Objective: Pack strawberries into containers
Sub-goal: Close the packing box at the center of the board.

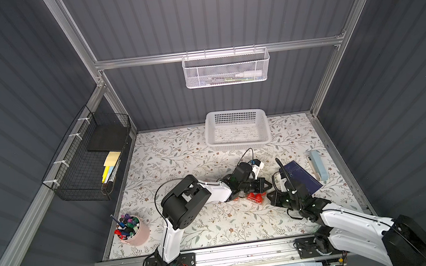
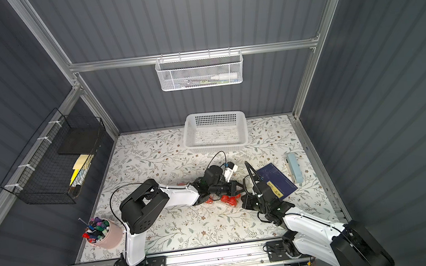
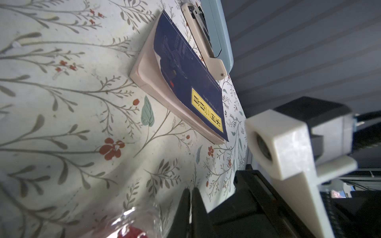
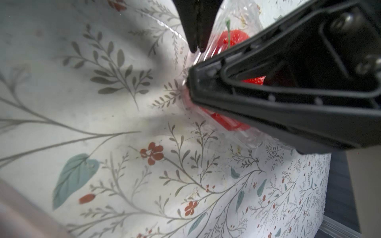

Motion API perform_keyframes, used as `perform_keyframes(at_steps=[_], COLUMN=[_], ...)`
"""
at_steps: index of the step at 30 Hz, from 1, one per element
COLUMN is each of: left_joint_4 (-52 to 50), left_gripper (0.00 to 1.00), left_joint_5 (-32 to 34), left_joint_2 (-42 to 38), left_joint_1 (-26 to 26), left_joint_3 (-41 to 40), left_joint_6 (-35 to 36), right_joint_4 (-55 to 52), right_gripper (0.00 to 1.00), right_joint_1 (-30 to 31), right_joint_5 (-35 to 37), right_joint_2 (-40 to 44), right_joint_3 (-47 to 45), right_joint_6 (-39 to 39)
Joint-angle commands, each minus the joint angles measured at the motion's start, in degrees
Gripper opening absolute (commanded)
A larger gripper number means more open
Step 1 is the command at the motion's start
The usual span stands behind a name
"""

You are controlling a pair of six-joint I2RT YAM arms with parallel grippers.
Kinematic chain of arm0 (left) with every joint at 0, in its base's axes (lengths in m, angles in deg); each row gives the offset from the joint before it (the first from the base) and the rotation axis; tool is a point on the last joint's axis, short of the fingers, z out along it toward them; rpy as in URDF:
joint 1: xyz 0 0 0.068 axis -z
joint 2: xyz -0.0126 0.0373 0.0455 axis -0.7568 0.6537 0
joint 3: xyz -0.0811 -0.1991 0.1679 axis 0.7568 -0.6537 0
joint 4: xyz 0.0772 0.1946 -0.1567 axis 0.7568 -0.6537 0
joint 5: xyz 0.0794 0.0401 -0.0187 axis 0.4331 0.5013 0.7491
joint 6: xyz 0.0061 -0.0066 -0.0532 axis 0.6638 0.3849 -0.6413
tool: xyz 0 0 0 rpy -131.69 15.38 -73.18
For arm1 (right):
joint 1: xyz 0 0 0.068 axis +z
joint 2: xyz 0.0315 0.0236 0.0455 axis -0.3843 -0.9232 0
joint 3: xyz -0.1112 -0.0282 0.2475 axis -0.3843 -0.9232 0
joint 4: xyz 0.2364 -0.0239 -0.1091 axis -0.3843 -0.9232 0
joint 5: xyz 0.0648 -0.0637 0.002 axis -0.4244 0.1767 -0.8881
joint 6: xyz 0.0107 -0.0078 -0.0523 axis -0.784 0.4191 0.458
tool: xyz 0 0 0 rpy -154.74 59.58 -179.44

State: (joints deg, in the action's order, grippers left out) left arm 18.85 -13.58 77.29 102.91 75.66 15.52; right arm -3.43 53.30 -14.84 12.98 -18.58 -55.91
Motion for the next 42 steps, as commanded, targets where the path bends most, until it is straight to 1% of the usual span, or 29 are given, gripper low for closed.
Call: perform_keyframes(at_steps=[1, 2, 3, 6, 10, 12, 16, 28, 32, 38, 42], left_joint_4=[-3.16, -3.07, -2.85, -1.98, -1.22, -1.22, -1.24, -0.67, -1.34, -4.72, -4.90], left_gripper=[0.08, 0.08, 0.08, 0.08, 0.08, 0.08, 0.08, 0.08, 0.03, 0.03, 0.01], left_joint_5=[0.06, 0.06, 0.15, -0.11, -0.73, -0.84, -1.09, -1.09, 0.26, 2.67, 3.15], left_joint_2=[0.75, 0.60, 0.46, 0.41, 0.81, 0.98, 1.29, 0.19, -1.21, -5.06, -5.61], left_joint_1=[-1.01, -1.24, -1.64, -2.74, -3.70, -4.10, -4.43, -4.45, -4.30, -4.25, -4.25], left_joint_3=[1.07, 0.81, 0.43, -0.15, 0.14, 0.45, 0.86, 0.77, -0.59, -3.19, -4.12], left_joint_6=[2.56, 2.61, 2.57, 2.26, 1.94, 1.90, 1.60, 0.33, 0.18, 1.28, 1.93], right_joint_4=[-1.59, -1.91, -2.47, -2.79, -2.27, -1.03, 1.02, 11.75, 16.12, 18.96, 19.48], right_gripper=[0.05, 0.07, 0.08, 0.15, 0.23, 0.32, 0.46, 0.47, 0.47, 0.40, 0.39], right_joint_1=[-2.21, -2.93, -3.46, -4.99, -6.63, -7.27, -8.26, -11.65, -12.20, -12.32, -12.50], right_joint_5=[-7.50, -10.30, -11.07, -12.86, -14.26, -14.79, -15.81, -18.49, -19.39, -20.41, -20.65], right_joint_2=[2.67, 3.93, 5.16, 7.59, 7.64, 6.74, 3.23, -9.22, -12.40, -15.97, -16.58], right_joint_3=[-0.27, -0.66, -0.93, -1.40, -1.40, -1.64, -1.59, -0.78, -0.96, -0.63, -0.52], right_joint_6=[-0.41, -0.94, -1.26, -2.31, -3.58, -4.08, -5.25, -8.93, -10.76, -11.51, -11.61])
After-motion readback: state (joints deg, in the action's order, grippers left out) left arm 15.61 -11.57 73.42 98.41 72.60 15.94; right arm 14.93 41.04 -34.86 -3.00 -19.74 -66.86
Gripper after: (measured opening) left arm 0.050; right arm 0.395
